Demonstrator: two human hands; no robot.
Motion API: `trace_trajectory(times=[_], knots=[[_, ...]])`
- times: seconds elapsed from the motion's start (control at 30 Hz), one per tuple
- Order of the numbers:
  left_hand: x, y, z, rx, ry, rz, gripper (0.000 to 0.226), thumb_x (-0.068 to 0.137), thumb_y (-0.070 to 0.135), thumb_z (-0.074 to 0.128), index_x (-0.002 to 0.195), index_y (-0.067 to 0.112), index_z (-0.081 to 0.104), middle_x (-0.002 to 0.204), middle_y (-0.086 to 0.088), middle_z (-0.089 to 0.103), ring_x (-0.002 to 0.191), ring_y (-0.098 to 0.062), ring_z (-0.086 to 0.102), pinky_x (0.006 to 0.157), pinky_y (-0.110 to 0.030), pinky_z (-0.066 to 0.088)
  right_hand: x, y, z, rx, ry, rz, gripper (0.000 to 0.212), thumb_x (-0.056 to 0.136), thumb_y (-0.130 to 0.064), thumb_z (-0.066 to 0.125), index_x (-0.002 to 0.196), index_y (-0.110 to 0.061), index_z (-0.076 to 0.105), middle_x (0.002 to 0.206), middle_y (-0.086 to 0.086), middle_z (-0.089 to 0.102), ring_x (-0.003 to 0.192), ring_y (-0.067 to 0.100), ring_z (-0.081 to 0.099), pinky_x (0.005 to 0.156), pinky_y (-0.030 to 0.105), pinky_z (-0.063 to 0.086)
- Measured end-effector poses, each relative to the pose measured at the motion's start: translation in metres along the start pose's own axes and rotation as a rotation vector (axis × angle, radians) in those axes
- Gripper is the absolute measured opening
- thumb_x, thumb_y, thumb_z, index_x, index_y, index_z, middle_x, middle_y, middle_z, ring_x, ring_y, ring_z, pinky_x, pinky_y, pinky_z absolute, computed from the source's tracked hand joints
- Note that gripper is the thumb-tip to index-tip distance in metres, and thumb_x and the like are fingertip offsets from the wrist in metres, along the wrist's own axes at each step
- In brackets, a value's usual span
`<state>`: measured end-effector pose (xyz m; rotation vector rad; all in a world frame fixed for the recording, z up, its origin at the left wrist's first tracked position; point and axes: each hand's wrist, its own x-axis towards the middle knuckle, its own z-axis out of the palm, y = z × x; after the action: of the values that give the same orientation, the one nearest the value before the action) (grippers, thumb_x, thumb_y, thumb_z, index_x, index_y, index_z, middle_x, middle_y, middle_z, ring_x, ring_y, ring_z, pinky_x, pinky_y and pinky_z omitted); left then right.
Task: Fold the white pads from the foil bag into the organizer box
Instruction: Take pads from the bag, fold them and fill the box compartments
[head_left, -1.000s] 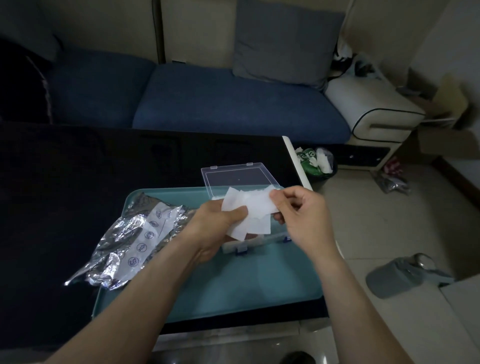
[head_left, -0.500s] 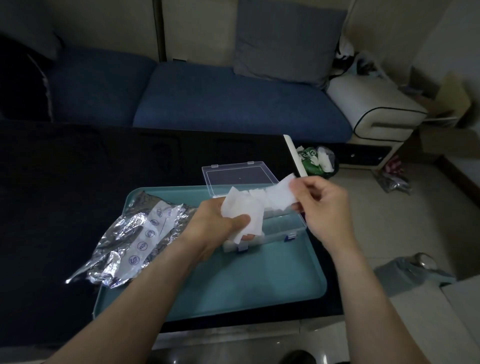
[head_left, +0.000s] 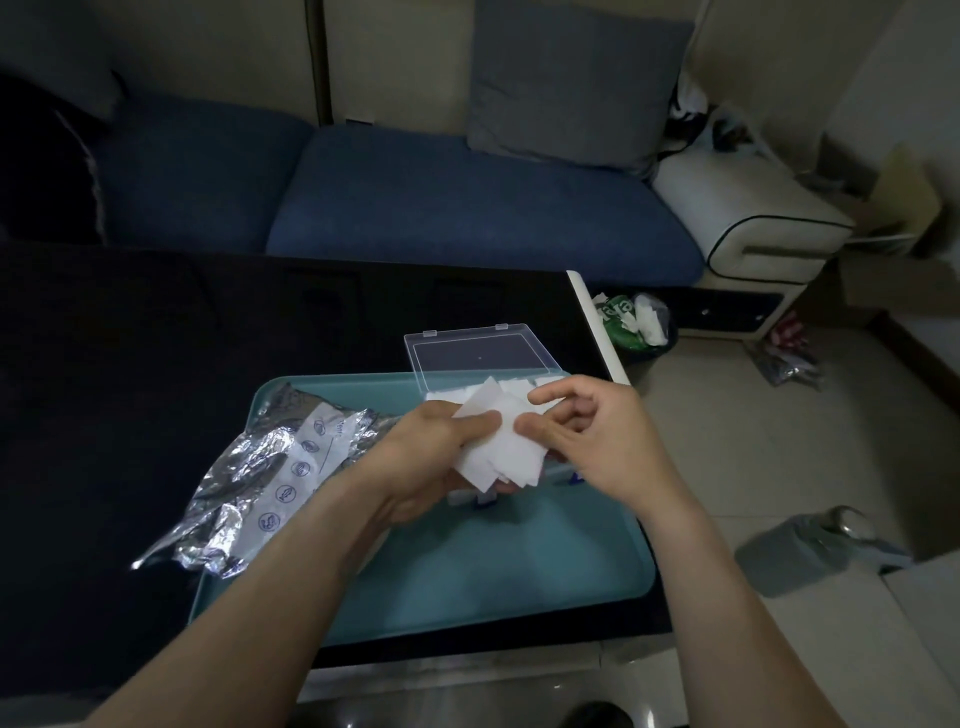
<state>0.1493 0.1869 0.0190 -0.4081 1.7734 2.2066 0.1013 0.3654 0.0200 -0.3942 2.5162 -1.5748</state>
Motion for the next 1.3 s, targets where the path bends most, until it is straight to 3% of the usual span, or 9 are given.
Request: trace_trajectory(times=[0.07,0.23,0.33,0.53,0.63,0.73,0.87,1.07,1.3], knots=[[0.002,-0.002,-0.001,-0.021,0.046,-0.003,0.023,0.099,0.010,0.054,0.109,-0.010,0.060,0.105,-0.035,0.066,0.083,-0.039,0.062,0.073,-0.048,0.050,-0.001,-0.002,-0.004,0.061,-0.006,0.026,0.030,0.075,-0.019,0.087,0.099,-0.013,0.071,0.073,0.005,0.075,0.059,0.016,0.070,0.064,0.033,0.060],[0.010,-0.007,-0.002,-0.057,0.220,0.008,0.013,0.096,0.009,0.060,0.095,-0.004,0.064,0.076,-0.015,0.072,0.062,-0.029,0.067,0.060,-0.039,0.059,-0.001,-0.001,-0.014,0.149,0.020,0.039,0.025,0.074,-0.012,0.086,0.094,-0.005,0.072,0.074,0.011,0.075,0.057,0.019,0.069,0.059,0.031,0.057],[0.012,-0.010,-0.002,-0.029,0.284,0.043,0.011,0.095,0.015,0.063,0.093,0.005,0.067,0.079,-0.007,0.074,0.069,-0.023,0.069,0.063,-0.034,0.057,-0.004,-0.006,-0.015,0.259,-0.058,0.027,0.032,0.066,-0.017,0.085,0.090,-0.002,0.071,0.074,0.015,0.074,0.055,0.021,0.067,0.055,0.027,0.056],[0.001,-0.006,0.015,-0.132,0.103,0.019,0.028,0.105,0.021,0.044,0.112,-0.001,0.061,0.090,-0.020,0.072,0.067,-0.028,0.070,0.052,-0.032,0.055,-0.004,-0.003,0.012,0.144,0.030,0.011,0.020,0.073,-0.010,0.088,0.082,-0.008,0.070,0.067,0.009,0.073,0.057,0.023,0.072,0.054,0.028,0.054],[0.000,-0.002,0.015,-0.178,0.021,-0.016,0.035,0.106,0.025,0.041,0.122,-0.003,0.056,0.105,-0.028,0.070,0.087,-0.039,0.071,0.065,-0.043,0.059,-0.006,-0.006,0.019,0.060,0.137,-0.055,0.021,0.073,-0.011,0.089,0.079,-0.011,0.068,0.067,0.004,0.068,0.053,0.005,0.066,0.051,0.018,0.052],[0.000,-0.001,0.013,-0.202,-0.004,-0.002,0.038,0.107,0.023,0.037,0.125,-0.007,0.052,0.107,-0.033,0.067,0.085,-0.039,0.069,0.064,-0.041,0.059,-0.005,-0.008,0.020,-0.019,0.170,-0.106,0.026,0.073,-0.015,0.089,0.089,-0.013,0.069,0.080,0.003,0.063,0.058,-0.004,0.056,0.050,0.006,0.045],[-0.004,0.002,0.012,-0.278,0.017,-0.015,0.037,0.107,0.024,0.036,0.122,-0.005,0.052,0.095,-0.023,0.073,0.073,-0.036,0.071,0.055,-0.041,0.059,0.001,0.002,0.015,-0.117,-0.005,-0.070,0.045,0.077,-0.031,0.086,0.117,-0.026,0.066,0.105,-0.009,0.062,0.082,0.005,0.059,0.069,0.018,0.052],[0.000,0.000,0.010,-0.220,0.010,-0.030,0.044,0.108,0.030,0.029,0.119,-0.006,0.052,0.101,-0.036,0.067,0.081,-0.044,0.068,0.075,-0.049,0.059,0.005,0.006,0.005,0.005,0.037,-0.046,0.021,0.078,-0.021,0.085,0.087,-0.021,0.067,0.089,-0.001,0.072,0.078,0.012,0.067,0.071,0.025,0.054],[0.009,-0.010,0.000,0.136,0.185,0.185,0.035,0.106,0.024,0.042,0.095,0.001,0.066,0.084,-0.015,0.071,0.065,-0.023,0.069,0.060,-0.031,0.059,0.002,0.007,-0.020,0.169,0.139,0.061,0.019,0.082,-0.010,0.081,0.094,-0.012,0.067,0.084,0.002,0.077,0.070,0.023,0.072,0.066,0.033,0.060]])
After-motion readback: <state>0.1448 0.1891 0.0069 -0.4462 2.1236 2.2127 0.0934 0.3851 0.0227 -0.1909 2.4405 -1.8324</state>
